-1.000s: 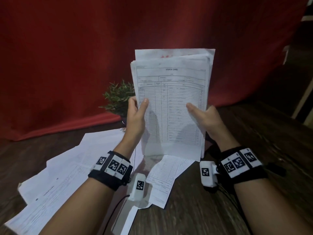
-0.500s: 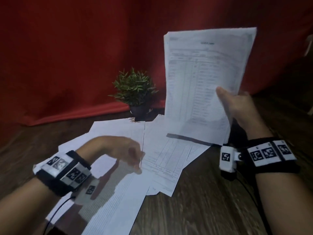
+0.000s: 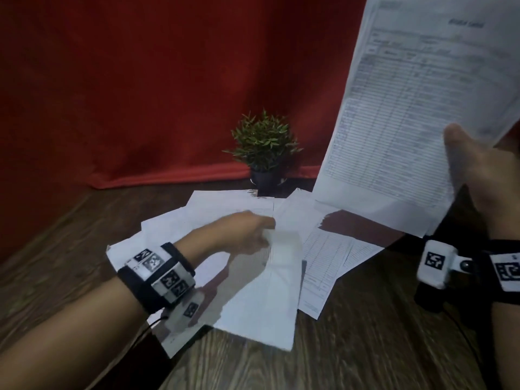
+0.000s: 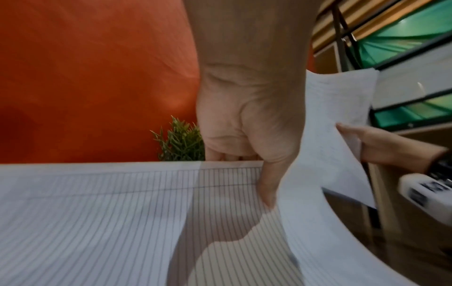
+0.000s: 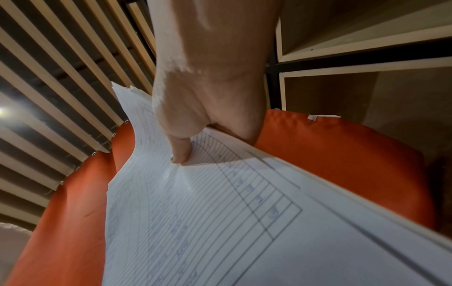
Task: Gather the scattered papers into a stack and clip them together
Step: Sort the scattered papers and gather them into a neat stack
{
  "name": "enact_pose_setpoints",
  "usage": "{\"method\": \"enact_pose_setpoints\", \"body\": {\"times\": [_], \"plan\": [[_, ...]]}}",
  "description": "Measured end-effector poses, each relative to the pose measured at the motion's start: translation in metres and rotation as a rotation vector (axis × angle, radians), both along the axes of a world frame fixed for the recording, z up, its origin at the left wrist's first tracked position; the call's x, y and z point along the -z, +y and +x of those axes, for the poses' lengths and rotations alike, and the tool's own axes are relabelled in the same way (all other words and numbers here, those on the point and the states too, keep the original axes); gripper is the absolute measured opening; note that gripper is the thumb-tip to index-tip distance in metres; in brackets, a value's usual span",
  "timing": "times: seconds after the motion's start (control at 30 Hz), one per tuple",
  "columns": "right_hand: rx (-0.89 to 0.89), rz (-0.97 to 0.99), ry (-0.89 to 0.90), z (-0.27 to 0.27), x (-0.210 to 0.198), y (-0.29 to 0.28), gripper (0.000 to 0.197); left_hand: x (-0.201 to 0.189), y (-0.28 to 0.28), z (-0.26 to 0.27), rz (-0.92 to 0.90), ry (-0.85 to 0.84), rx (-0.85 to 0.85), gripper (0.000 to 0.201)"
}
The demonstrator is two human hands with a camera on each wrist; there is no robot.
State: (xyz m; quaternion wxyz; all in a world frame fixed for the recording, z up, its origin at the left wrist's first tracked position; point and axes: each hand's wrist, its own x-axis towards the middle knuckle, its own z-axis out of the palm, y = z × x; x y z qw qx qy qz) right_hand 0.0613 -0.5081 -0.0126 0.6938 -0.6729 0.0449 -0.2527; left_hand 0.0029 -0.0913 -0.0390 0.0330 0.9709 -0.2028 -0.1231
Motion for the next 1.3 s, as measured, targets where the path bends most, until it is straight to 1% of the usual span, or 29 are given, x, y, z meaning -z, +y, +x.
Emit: {"method": "enact_pose_setpoints", "body": {"times": [0.07, 0.13, 0.17, 0.2, 0.23, 0.3, 0.33, 0.37, 0.4, 0.47, 0.5, 0.53, 0.57, 0.6, 0.63, 0.73, 0.83, 0.93, 0.97, 1.0, 1.1, 1.17, 1.2, 1.23, 1.3], "plan": [[-0.013, -0.011, -0.008, 0.013, 0.007, -0.01, 0.086, -0.016, 0.012, 0.015, -0.102, -0.144, -0.063, 0.023], [-0.025, -0.006, -0.009, 0.022, 0.011, -0.018, 0.083, -0.031, 0.031, 0.032, -0.249, -0.243, -0.138, 0.03], [-0.042, 0.005, -0.002, 0.023, 0.012, -0.018, 0.081, -0.035, 0.044, 0.041, -0.305, -0.264, -0.212, 0.024], [-0.057, 0.01, -0.004, 0.024, 0.012, -0.018, 0.079, -0.035, 0.059, 0.05, -0.358, -0.272, -0.308, 0.013], [-0.069, 0.017, -0.017, 0.024, 0.012, -0.017, 0.076, -0.032, 0.076, 0.06, -0.433, -0.267, -0.438, 0.008], [-0.088, 0.045, -0.052, 0.022, 0.01, -0.011, 0.073, -0.014, 0.114, 0.076, -0.635, -0.2, -0.711, 0.007], [-0.098, 0.052, -0.068, 0.021, 0.009, -0.009, 0.074, -0.003, 0.131, 0.08, -0.716, -0.169, -0.816, 0.017], [-0.107, 0.056, -0.08, 0.02, 0.008, -0.007, 0.074, 0.008, 0.145, 0.082, -0.753, -0.165, -0.883, 0.026], [-0.115, 0.061, -0.085, 0.021, 0.008, -0.006, 0.074, 0.019, 0.156, 0.083, -0.771, -0.172, -0.926, 0.03], [-0.143, 0.061, -0.084, 0.022, 0.009, -0.004, 0.074, 0.029, 0.162, 0.074, -0.833, -0.154, -0.979, 0.031], [-0.152, 0.057, -0.085, 0.023, 0.009, -0.003, 0.074, 0.032, 0.162, 0.068, -0.887, -0.126, -1.004, 0.032], [-0.156, 0.051, -0.084, 0.024, 0.009, -0.003, 0.075, 0.032, 0.161, 0.062, -0.903, -0.086, -1.023, 0.036], [-0.152, 0.049, -0.082, 0.025, 0.009, -0.003, 0.076, 0.031, 0.16, 0.058, -0.885, -0.047, -1.036, 0.044], [-0.142, 0.051, -0.079, 0.026, 0.01, -0.002, 0.076, 0.028, 0.157, 0.053, -0.814, -0.011, -1.037, 0.052], [-0.136, 0.052, -0.085, 0.027, 0.011, -0.001, 0.077, 0.025, 0.153, 0.048, -0.708, 0.027, -1.026, 0.059], [-0.139, 0.054, -0.095, 0.029, 0.012, 0.005, 0.081, 0.016, 0.131, 0.041, -0.415, 0.168, -0.989, 0.069], [-0.164, 0.057, -0.065, 0.027, 0.01, 0.01, 0.079, 0.02, 0.114, 0.048, -0.234, 0.204, -0.987, 0.074], [-0.195, 0.045, -0.04, 0.023, 0.008, 0.015, 0.079, 0.023, 0.103, 0.053, -0.067, 0.2, -0.949, 0.072], [-0.202, 0.053, -0.041, 0.021, 0.007, 0.017, 0.079, 0.026, 0.102, 0.056, -0.047, 0.202, -0.923, 0.069], [-0.206, 0.058, -0.047, 0.019, 0.005, 0.018, 0.078, 0.028, 0.104, 0.06, -0.074, 0.215, -0.899, 0.063], [-0.195, 0.065, -0.088, 0.014, 0.001, 0.019, 0.076, 0.032, 0.106, 0.069, -0.219, 0.263, -0.889, 0.054], [-0.178, 0.085, -0.111, 0.011, 0.001, 0.018, 0.075, 0.026, 0.103, 0.073, -0.31, 0.218, -0.838, 0.041], [-0.164, 0.094, -0.118, 0.011, 0.001, 0.015, 0.076, 0.02, 0.099, 0.075, -0.321, 0.179, -0.781, 0.034], [-0.142, 0.102, -0.118, 0.013, 0.002, 0.012, 0.077, 0.012, 0.099, 0.077, -0.292, 0.129, -0.717, 0.028], [-0.095, 0.116, -0.108, 0.017, 0.003, 0.003, 0.077, -0.011, 0.091, 0.079, -0.168, 0.023, -0.578, 0.02]]}}
